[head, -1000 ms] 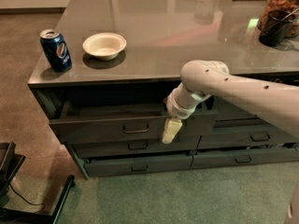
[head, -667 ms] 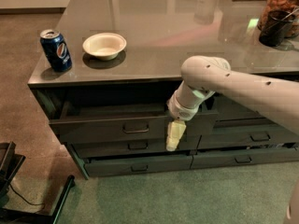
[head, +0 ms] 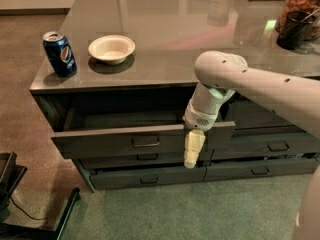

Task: Open top drawer

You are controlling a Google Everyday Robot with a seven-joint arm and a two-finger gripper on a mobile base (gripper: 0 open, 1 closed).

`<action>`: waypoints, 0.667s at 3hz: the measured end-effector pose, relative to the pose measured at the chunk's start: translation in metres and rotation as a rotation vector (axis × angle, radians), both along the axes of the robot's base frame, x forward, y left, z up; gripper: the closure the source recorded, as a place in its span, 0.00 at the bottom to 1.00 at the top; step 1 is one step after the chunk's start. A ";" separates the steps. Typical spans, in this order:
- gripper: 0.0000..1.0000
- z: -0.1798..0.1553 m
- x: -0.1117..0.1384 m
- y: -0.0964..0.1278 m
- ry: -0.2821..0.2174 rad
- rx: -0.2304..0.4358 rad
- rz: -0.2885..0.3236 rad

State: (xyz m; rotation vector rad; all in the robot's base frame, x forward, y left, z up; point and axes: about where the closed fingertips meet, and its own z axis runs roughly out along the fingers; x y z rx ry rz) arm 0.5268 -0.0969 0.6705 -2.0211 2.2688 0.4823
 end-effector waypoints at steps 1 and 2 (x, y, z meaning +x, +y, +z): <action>0.00 0.013 -0.022 -0.010 0.088 0.033 0.014; 0.00 0.013 -0.022 -0.010 0.088 0.033 0.014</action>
Offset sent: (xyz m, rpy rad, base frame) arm -0.1013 -0.0418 0.0413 0.1316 0.3769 0.0708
